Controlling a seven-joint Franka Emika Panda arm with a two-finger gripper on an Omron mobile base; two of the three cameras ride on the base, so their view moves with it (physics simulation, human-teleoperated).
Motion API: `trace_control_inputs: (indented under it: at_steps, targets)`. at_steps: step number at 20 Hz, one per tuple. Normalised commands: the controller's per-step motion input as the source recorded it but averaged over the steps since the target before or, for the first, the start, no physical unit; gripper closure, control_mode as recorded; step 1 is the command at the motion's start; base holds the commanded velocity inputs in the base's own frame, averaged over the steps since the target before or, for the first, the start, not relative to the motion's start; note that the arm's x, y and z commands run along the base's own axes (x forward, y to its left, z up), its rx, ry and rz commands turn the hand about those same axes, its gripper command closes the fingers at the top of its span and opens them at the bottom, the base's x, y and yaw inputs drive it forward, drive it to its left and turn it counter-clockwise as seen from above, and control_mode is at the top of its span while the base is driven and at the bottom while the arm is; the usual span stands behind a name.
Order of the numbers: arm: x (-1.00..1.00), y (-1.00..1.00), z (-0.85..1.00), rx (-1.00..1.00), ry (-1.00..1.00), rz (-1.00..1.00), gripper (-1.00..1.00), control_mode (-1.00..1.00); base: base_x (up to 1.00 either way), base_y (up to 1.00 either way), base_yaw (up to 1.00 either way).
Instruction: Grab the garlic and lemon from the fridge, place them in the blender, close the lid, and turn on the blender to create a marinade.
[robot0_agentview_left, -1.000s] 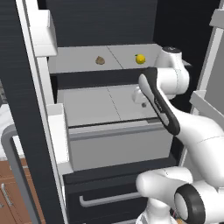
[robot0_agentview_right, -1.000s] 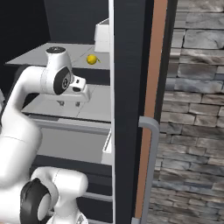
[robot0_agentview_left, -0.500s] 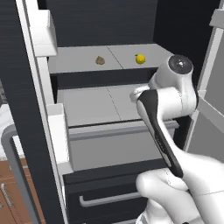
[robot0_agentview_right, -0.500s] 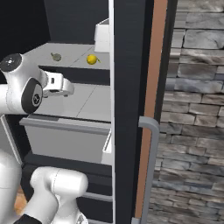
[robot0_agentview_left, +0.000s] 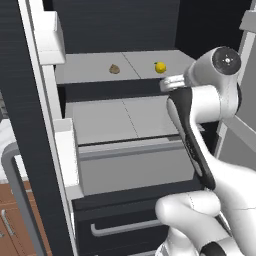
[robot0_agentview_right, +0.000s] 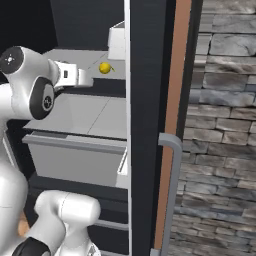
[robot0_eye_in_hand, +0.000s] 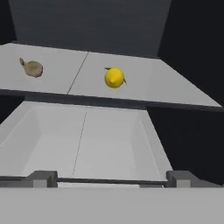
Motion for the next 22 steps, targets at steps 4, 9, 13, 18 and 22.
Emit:
trace_control_inputs:
  at_steps: [4,9,13,18,22]
  targets:
    - [0.45,-0.01,0.31,0.02,0.02,0.0,-1.0,-1.0,0.0,0.0,0.0]
    - [0.67,0.01,-0.23,0.0,0.05,0.0,-1.0,-1.0,0.0,0.0,0.0]
    - [0.73,0.0,-0.34,0.0,0.0,0.0,-1.0,-1.0,0.0,0.0,0.0]
    - [0.57,0.0,-0.11,0.0,0.0,0.0,-1.0,-1.0,0.0,0.0,0.0]
    - [0.51,-0.01,0.0,0.03,0.0,0.0,-1.0,-1.0,0.0,0.0,0.0]
